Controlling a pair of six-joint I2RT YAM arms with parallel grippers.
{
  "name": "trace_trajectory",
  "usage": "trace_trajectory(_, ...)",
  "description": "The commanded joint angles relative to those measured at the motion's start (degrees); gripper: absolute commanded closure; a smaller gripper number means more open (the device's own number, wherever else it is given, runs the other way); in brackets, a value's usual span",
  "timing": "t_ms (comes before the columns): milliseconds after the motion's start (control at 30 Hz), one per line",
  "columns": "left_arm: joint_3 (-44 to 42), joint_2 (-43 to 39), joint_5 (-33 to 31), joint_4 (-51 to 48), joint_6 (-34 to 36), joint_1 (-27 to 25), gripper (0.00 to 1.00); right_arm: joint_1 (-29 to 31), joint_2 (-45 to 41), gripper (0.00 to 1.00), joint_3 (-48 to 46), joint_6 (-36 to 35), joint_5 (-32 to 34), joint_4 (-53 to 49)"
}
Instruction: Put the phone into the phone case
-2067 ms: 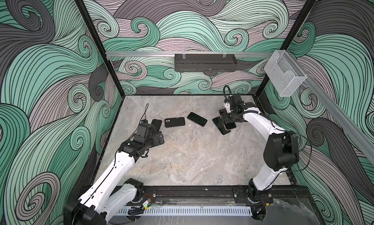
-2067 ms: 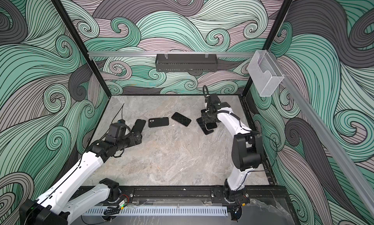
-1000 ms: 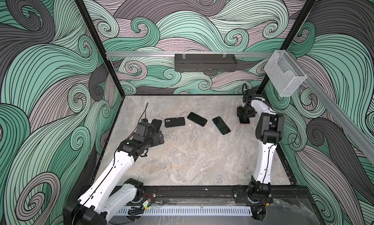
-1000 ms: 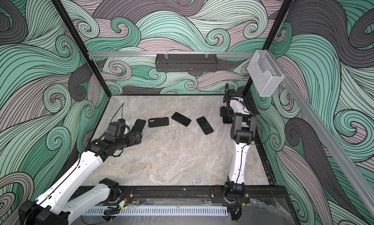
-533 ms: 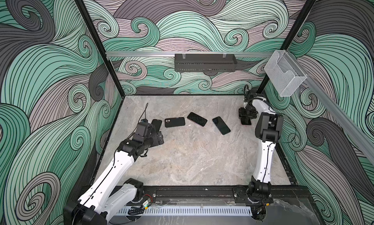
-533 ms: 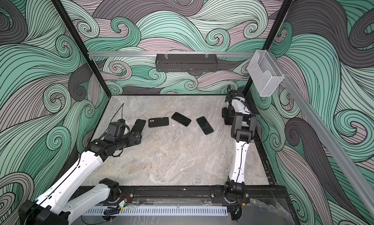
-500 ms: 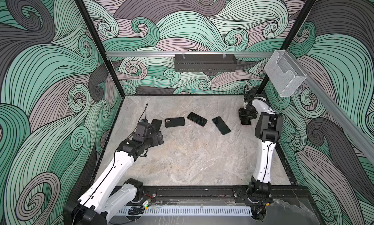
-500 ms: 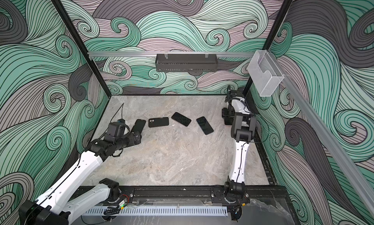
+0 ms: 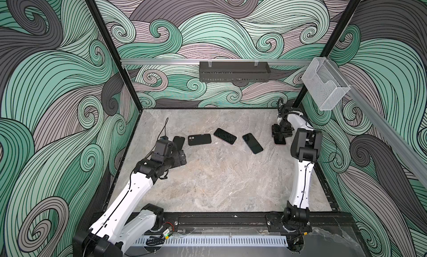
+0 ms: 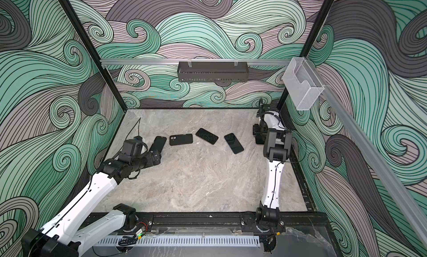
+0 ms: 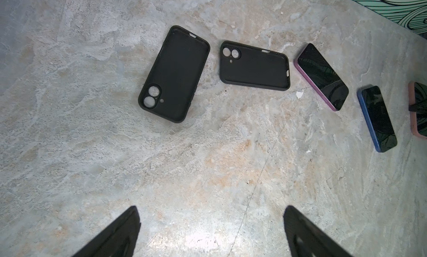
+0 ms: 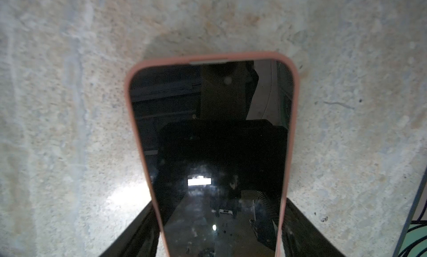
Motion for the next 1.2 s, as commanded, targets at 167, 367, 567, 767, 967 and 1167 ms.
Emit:
trace_trajectory(167,2.1,-1.0,0.7,-1.7,0.5,0.7,0.01,-0.3,-0.5,0.13,-0.3,-0.7,-1.2,-2.8)
trace_trajectory(367,2.1,-0.5,1.4,-1.2,0.3,0.9,0.01,-0.3,-2.5,0.05,-1.5,-0.5,-2.2,-2.7)
trace_trajectory(567,2.7,2.0,2.3,1.4,-0.5,1.6,0.01,0.1,-9.3,0.01,-7.1,-0.4,-2.0,-0.5)
trace_trajectory(767,3.9,7.5,3.4,6.1,1.1,2.5,0.04,2.0,-21.2,0.01,-20.2,-0.4,0.1,6.7)
trace_trajectory(967,7.9,16.1,4.8,9.5,3.5,3.3,0.09,6.7,-34.8,0.01,-35.6,0.0,-1.4,16.7)
trace_trajectory(1167,12.3,25.5,4.9,12.8,6.8,4.1,0.15,13.0,-48.5,0.01,-50.1,2.6,-5.6,27.5)
